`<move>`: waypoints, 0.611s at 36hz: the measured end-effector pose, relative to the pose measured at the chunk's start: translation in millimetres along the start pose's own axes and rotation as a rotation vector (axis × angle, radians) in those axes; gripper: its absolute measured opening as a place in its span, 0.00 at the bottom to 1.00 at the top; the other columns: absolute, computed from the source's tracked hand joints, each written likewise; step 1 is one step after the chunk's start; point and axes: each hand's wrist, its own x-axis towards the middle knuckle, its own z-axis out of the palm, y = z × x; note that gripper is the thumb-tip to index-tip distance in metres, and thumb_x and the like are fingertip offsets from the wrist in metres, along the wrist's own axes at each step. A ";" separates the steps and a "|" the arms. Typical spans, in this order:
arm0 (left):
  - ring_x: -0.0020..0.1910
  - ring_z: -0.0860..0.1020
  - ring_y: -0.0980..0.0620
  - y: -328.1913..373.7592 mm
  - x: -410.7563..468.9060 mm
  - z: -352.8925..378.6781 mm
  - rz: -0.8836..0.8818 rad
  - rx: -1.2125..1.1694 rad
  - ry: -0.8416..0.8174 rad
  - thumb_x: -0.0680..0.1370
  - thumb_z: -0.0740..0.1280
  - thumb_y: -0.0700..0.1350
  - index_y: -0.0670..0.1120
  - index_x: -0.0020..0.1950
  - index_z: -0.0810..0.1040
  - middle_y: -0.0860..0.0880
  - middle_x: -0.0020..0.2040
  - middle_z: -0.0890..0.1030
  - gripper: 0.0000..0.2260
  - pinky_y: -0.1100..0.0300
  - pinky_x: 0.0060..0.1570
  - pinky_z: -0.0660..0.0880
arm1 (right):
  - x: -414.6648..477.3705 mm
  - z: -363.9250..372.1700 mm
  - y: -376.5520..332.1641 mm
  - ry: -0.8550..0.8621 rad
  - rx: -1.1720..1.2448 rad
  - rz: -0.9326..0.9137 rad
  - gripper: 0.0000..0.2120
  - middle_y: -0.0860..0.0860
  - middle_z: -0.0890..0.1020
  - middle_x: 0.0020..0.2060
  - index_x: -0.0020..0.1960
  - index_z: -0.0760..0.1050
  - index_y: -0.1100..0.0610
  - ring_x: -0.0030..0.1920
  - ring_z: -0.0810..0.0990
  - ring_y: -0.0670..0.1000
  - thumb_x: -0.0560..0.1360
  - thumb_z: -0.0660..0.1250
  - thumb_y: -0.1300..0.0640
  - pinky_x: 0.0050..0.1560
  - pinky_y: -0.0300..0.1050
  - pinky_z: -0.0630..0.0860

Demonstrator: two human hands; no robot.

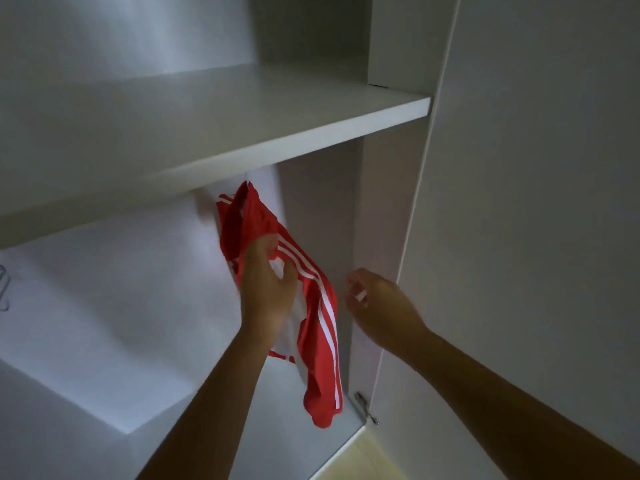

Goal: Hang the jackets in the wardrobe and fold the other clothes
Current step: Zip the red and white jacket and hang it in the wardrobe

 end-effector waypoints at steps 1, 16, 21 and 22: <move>0.57 0.76 0.54 5.8 -21.4 0.2 0.003 -0.019 -0.018 0.77 0.69 0.43 0.49 0.62 0.73 0.53 0.59 0.77 0.14 0.62 0.54 0.73 | -19.5 -7.9 2.5 0.010 0.032 0.003 0.10 0.47 0.80 0.49 0.59 0.75 0.52 0.41 0.77 0.44 0.78 0.62 0.55 0.43 0.35 0.72; 0.47 0.80 0.58 175.8 -284.9 36.2 0.332 -0.383 -0.385 0.76 0.67 0.34 0.51 0.46 0.77 0.57 0.44 0.82 0.11 0.63 0.48 0.77 | -286.3 -169.0 71.1 0.290 0.471 0.142 0.11 0.45 0.82 0.37 0.48 0.77 0.48 0.37 0.80 0.42 0.77 0.62 0.63 0.37 0.30 0.73; 0.46 0.81 0.58 224.2 -382.9 60.8 0.363 -0.457 -0.511 0.77 0.66 0.37 0.52 0.46 0.78 0.59 0.44 0.82 0.09 0.67 0.47 0.76 | -387.9 -218.2 108.8 0.426 0.545 0.217 0.10 0.46 0.83 0.38 0.48 0.79 0.51 0.35 0.79 0.43 0.77 0.62 0.63 0.38 0.32 0.74; 0.46 0.81 0.58 234.2 -402.3 67.1 0.355 -0.481 -0.537 0.77 0.66 0.37 0.52 0.46 0.78 0.59 0.43 0.82 0.09 0.68 0.46 0.76 | -408.7 -227.9 117.4 0.461 0.546 0.234 0.10 0.45 0.83 0.38 0.48 0.79 0.50 0.35 0.79 0.43 0.77 0.62 0.63 0.38 0.32 0.73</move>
